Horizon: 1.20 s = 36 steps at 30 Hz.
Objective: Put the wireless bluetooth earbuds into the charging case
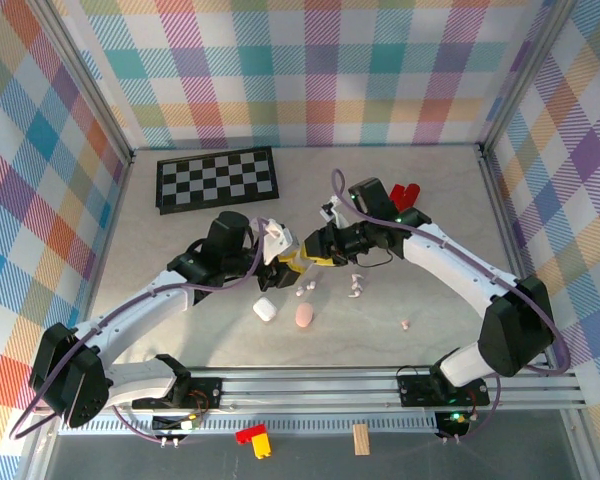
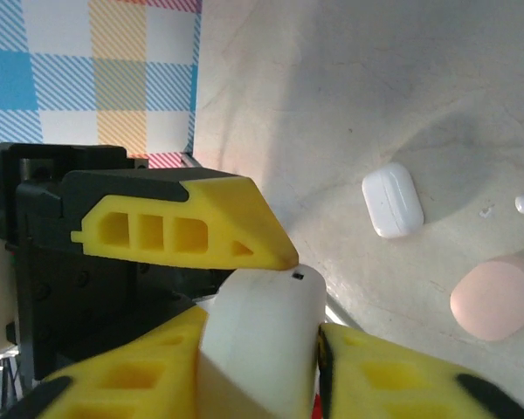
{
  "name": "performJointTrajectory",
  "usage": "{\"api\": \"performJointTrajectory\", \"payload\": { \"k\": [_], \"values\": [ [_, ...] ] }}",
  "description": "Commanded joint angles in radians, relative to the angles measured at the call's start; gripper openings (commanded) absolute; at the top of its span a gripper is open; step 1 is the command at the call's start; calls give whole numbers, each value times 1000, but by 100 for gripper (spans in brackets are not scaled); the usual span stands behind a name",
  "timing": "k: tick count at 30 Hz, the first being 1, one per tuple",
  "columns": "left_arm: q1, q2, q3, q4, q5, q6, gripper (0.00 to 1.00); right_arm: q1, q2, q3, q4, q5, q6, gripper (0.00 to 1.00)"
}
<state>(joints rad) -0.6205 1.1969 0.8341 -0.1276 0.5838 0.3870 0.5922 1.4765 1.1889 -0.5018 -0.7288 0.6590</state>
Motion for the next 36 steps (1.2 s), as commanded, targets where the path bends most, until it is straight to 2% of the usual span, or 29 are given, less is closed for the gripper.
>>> {"api": "performJointTrajectory", "payload": {
  "k": [1, 3, 4, 7, 11, 13, 16, 19, 26, 29, 32, 36],
  "values": [
    [-12, 5, 32, 1, 6, 23, 41, 3, -1, 15, -25, -9, 2, 29],
    [-13, 2, 28, 12, 3, 20, 44, 1, -12, 11, -26, 7, 9, 27],
    [-13, -1, 23, 28, -3, 11, 49, 1, -22, 4, -14, 14, 19, 26],
    [-12, -25, -12, 123, -17, -33, 67, -10, -60, -23, 42, 13, 58, 25],
    [-13, -74, -117, 390, -53, -149, 90, -56, -130, -87, 187, -39, 136, 25],
    [-13, -84, -173, 563, -92, -236, 91, -88, -167, -130, 272, -61, 187, 25],
    [-13, -69, -235, 790, -86, -307, 91, -133, -213, -211, 466, -138, 314, 28],
    [-13, -37, -259, 940, -92, -353, 90, -166, -251, -277, 634, -187, 439, 28],
    [-15, 64, -234, 1145, -11, -394, 88, -208, -271, -388, 1029, -247, 743, 26],
    [-16, 99, -211, 1199, 61, -392, 86, -209, -265, -411, 1179, -251, 843, 25],
    [-17, 141, -171, 1247, 126, -421, 84, -209, -258, -424, 1278, -244, 916, 25],
    [-22, 200, -133, 1315, 136, -449, 78, -209, -249, -433, 1341, -236, 964, 25]
  ]
}}
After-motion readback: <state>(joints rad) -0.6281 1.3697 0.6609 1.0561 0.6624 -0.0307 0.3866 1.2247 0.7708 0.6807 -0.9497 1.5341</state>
